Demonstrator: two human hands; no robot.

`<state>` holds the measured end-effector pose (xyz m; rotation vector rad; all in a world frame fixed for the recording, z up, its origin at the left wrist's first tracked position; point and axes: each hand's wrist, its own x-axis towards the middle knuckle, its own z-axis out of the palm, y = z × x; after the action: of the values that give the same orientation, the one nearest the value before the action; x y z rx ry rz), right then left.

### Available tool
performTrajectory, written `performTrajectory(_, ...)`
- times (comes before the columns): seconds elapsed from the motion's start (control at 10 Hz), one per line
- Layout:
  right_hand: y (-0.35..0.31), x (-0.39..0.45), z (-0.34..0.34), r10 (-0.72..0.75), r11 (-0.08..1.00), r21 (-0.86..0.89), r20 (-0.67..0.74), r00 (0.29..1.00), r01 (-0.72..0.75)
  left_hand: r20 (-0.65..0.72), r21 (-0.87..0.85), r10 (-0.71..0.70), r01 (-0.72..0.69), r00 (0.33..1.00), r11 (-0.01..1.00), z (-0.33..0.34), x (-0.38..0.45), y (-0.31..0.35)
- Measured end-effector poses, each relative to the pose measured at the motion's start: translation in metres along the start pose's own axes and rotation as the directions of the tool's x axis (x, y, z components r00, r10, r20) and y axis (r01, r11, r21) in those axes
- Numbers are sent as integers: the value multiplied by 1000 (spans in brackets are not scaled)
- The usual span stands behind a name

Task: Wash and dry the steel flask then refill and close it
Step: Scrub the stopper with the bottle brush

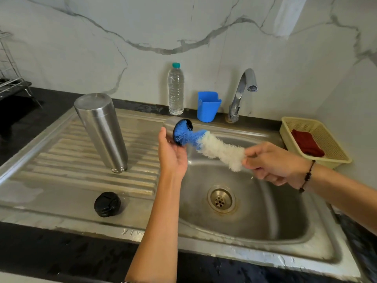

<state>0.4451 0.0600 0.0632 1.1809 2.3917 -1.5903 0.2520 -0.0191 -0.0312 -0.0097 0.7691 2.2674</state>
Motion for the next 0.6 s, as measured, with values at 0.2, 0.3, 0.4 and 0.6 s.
performTrajectory(0.2,12,-3,2,-543,312,-944,-273,794,-111,-94,521,-99,134,991,843,-18,11,18)
performTrajectory(0.3,16,-5,14,-632,53,-998,-56,773,-29,-128,604,-125,177,984,777,-8,11,22)
performTrajectory(0.4,4,-5,23,-407,437,-896,-124,905,74,-158,491,-64,134,985,861,-3,9,19)
performTrajectory(0.6,14,-3,31,129,979,149,78,989,-140,-87,166,-37,51,996,985,4,5,12)
